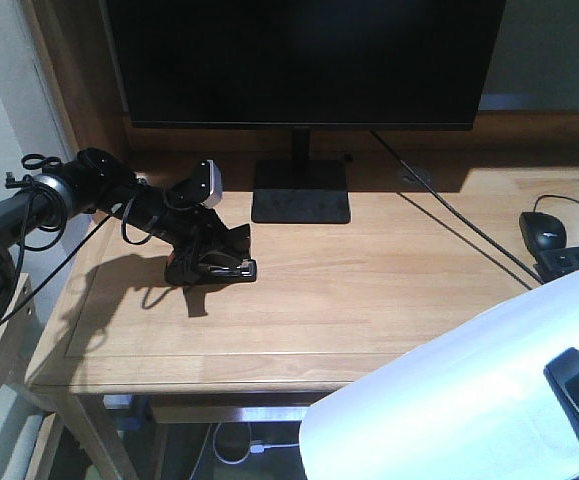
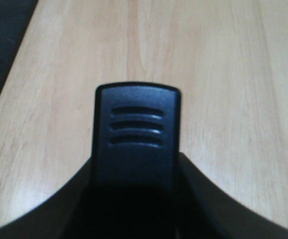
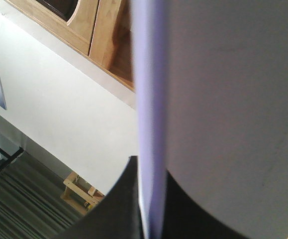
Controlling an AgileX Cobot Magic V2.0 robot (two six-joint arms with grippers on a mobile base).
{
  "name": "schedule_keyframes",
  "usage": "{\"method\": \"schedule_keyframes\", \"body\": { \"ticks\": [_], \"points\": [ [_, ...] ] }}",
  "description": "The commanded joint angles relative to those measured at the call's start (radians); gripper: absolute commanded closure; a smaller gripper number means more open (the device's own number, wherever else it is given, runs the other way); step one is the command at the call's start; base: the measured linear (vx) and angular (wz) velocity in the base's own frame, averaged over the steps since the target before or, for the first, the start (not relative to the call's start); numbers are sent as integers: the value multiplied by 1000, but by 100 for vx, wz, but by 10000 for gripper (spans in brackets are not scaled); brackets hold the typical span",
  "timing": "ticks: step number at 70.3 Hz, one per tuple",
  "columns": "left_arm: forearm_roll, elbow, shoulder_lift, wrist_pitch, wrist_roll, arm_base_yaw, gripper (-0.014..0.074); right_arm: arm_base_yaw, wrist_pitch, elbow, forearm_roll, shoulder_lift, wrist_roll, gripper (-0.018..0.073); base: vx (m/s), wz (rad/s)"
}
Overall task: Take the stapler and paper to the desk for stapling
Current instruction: 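Lower the stapler onto the desk and open the left gripper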
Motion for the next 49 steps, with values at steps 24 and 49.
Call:
{"method": "schedule_keyframes", "body": {
  "ticks": [24,49],
  "points": [
    [-86,-98,-161,129,-61,3,156,3,-77,1,-7,8,-14,565,0,0],
    [48,-117,-190,129,-181,4,402,3,-77,1,-7,8,-14,565,0,0]
  ]
}}
